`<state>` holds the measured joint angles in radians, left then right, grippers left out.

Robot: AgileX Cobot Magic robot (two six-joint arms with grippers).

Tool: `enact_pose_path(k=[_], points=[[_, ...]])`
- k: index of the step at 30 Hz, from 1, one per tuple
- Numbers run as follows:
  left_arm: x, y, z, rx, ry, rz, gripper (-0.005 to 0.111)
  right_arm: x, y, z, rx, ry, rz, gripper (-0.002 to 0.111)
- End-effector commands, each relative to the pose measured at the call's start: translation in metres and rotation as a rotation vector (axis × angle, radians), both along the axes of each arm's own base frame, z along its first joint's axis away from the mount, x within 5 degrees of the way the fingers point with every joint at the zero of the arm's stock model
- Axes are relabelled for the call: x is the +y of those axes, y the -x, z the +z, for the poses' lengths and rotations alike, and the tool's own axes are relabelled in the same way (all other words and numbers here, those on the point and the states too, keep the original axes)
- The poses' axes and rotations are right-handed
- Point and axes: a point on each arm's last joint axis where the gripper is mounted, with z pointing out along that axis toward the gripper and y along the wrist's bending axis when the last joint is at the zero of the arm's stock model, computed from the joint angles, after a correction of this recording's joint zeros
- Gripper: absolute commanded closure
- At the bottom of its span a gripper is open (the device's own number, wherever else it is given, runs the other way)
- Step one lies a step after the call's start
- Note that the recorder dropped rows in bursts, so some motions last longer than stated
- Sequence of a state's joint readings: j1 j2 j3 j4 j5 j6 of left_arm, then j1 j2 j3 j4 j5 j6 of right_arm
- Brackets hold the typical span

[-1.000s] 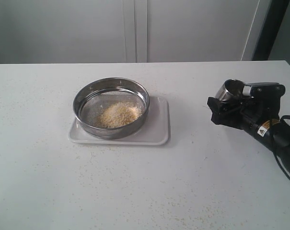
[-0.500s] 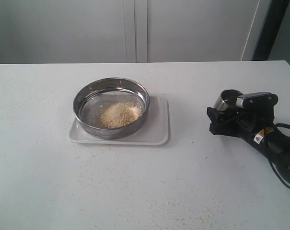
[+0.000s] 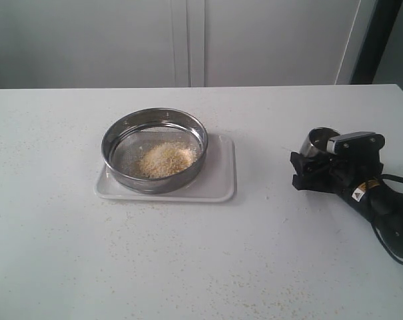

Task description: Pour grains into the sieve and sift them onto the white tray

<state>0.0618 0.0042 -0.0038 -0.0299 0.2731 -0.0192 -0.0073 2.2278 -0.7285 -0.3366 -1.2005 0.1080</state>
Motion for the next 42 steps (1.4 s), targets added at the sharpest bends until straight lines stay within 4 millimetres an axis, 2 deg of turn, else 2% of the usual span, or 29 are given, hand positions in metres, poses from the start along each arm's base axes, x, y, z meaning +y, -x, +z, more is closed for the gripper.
enact_pose_path(k=[1, 16, 19, 23, 28, 31, 35, 42], points=[[-0.0002, 0.0000, -0.0007, -0.004, 0.001, -0.004, 0.107, -0.0041, -0.0025, 0.0034, -0.034, 0.014, -0.024, 0.108], [-0.0002, 0.0000, -0.0007, -0.004, 0.001, -0.004, 0.107, -0.0066, -0.0024, 0.0000, -0.004, 0.048, -0.046, 0.108], [-0.0002, 0.0000, -0.0007, -0.004, 0.001, -0.004, 0.107, -0.0067, -0.0023, -0.0007, 0.004, 0.051, -0.046, 0.103], [-0.0002, 0.0000, -0.0007, -0.004, 0.001, -0.004, 0.107, -0.0074, -0.0023, -0.0013, 0.011, 0.051, -0.054, 0.090], [-0.0002, 0.0000, -0.0007, -0.004, 0.001, -0.004, 0.107, -0.0058, -0.0015, -0.0044, 0.045, 0.061, -0.051, 0.066], [-0.0002, 0.0000, -0.0007, -0.004, 0.001, -0.004, 0.107, -0.0069, -0.0017, -0.0045, 0.047, 0.059, -0.064, 0.057], [-0.0002, 0.0000, -0.0007, -0.004, 0.001, -0.004, 0.107, -0.0069, -0.0017, -0.0045, 0.047, 0.059, -0.064, 0.033], [-0.0002, 0.0000, -0.0007, -0.004, 0.001, -0.004, 0.107, -0.0067, -0.0021, -0.0029, 0.029, 0.054, -0.063, 0.015]])
